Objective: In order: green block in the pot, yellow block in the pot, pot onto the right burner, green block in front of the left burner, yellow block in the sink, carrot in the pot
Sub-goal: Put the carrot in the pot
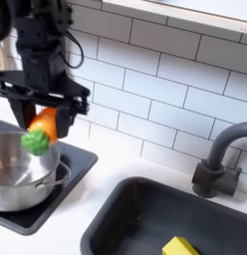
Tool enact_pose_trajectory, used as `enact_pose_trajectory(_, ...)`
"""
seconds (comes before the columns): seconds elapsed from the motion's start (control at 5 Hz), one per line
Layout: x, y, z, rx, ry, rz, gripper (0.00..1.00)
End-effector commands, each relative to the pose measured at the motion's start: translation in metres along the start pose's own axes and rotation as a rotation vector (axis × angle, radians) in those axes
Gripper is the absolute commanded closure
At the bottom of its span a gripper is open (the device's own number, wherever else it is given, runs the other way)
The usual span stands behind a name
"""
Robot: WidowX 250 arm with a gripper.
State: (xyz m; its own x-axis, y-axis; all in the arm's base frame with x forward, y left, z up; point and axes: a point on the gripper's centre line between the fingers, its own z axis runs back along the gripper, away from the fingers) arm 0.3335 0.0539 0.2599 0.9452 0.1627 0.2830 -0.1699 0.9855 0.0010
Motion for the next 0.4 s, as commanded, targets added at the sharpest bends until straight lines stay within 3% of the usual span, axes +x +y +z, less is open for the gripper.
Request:
enact_pose_trajectory(0.0, 0.0088, 0.0374, -0.0097, 0.063, 0.007, 0.064, 1.00)
enact_pose_trajectory(0.2, 0.0093, 0.0463, -0.0196, 0.072, 0.011, 0.074, 1.00)
